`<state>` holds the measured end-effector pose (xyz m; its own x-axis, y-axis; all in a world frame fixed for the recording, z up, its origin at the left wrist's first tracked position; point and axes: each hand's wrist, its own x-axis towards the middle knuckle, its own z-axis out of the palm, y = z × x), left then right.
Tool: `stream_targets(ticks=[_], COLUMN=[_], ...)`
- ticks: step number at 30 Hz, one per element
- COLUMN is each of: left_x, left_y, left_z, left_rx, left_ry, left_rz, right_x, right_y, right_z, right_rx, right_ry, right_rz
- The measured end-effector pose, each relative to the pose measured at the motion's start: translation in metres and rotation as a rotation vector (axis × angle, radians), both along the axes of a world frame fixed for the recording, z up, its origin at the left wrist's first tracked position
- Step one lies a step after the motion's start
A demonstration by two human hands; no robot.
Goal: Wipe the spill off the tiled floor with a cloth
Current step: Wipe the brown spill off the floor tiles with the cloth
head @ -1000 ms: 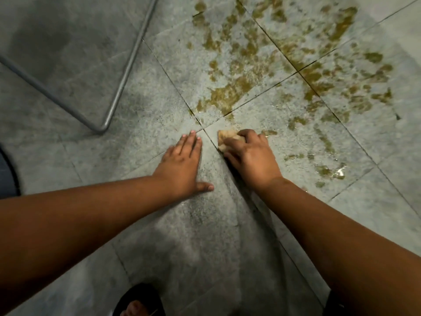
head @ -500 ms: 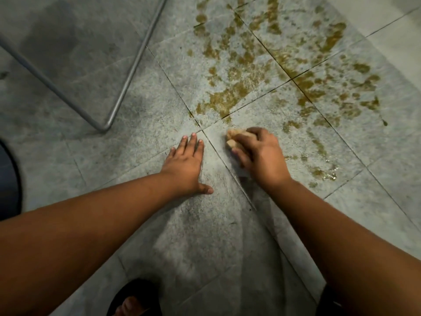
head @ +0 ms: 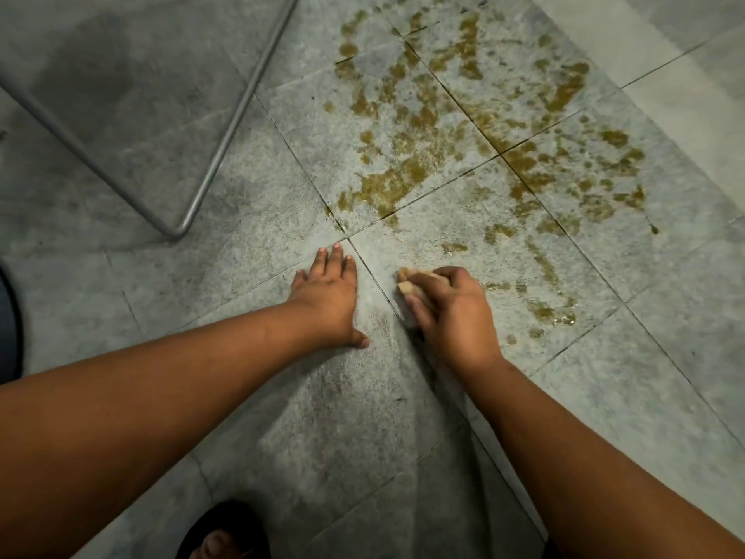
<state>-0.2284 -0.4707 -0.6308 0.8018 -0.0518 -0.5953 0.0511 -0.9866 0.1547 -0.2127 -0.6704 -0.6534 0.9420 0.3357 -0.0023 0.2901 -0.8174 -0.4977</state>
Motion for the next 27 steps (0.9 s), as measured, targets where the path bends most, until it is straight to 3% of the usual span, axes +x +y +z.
stream_targets(ticks=[5,8,19,27], left_x=[0.006,0.007,0.003,0.002], left_y=[-0.035,-0.044,-0.043,-0.042], left_z=[0.005,0.0,-0.008,-0.011], left_rx=[-0.065,-0.05,-0.054,-0.047], left_ry=[-0.025,-0.028,-0.031,-0.04], left_rz=[-0.007,0.015,0.008,0.0], right_x=[0.054,0.068,-0.013,0.061], right_y=[0.0,-0.009,-0.031,-0.021], right_z=[0.0,-0.008,-0.004,0.013], right_rx=[-0.04,-0.106,-0.075,-0.049], right_ry=[-0.063,-0.002,0.061,-0.009], right_rz=[-0.128,-0.087,-0.072,-0.071])
